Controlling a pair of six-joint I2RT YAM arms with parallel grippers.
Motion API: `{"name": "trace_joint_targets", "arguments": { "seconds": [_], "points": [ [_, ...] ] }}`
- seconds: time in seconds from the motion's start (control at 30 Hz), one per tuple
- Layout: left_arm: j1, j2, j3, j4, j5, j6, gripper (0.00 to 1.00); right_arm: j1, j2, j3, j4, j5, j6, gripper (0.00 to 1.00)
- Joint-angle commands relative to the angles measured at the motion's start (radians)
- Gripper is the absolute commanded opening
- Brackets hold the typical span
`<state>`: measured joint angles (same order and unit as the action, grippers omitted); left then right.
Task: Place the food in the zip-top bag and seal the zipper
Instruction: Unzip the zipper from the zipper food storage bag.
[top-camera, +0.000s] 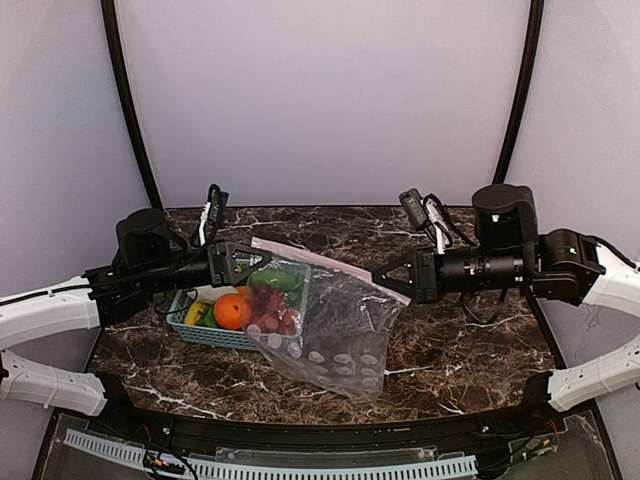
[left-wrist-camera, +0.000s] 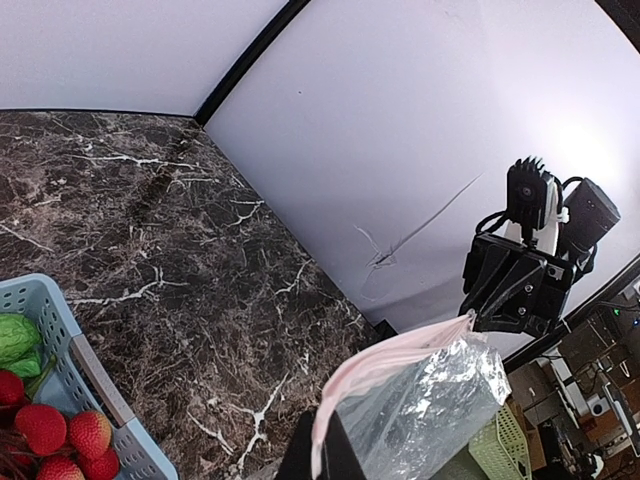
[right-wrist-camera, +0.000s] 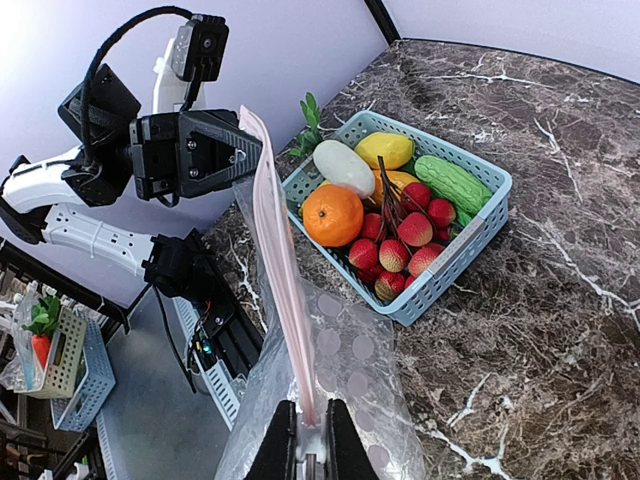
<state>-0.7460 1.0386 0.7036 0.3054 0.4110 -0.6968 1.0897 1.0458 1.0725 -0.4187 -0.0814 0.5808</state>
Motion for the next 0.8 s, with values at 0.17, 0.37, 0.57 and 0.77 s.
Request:
{"name": "trace_joint_targets", "arguments": {
  "seconds": [0.17, 0.37, 0.57, 0.77],
  "points": [
    [0.032, -0.043, -0.021, -0.041, -0.048, -0.006, 0.01, -0.010, -0.049, -0.011, -0.071, 0.020, 0.007, 0.00],
    [0.033, -0.057, -0.022, -0.054, -0.052, -0.004, 0.01, -0.011, -0.073, -0.021, -0.084, 0.028, 0.013, 0.00],
    [0.033, -0.067, -0.021, -0.064, -0.051, -0.003, 0.01, -0.011, -0.089, -0.035, -0.090, 0.032, 0.022, 0.00],
    [0.033, -0.076, -0.020, -0.081, -0.057, 0.004, 0.01, -0.011, -0.103, -0.039, -0.100, 0.039, 0.026, 0.00]
  ]
}}
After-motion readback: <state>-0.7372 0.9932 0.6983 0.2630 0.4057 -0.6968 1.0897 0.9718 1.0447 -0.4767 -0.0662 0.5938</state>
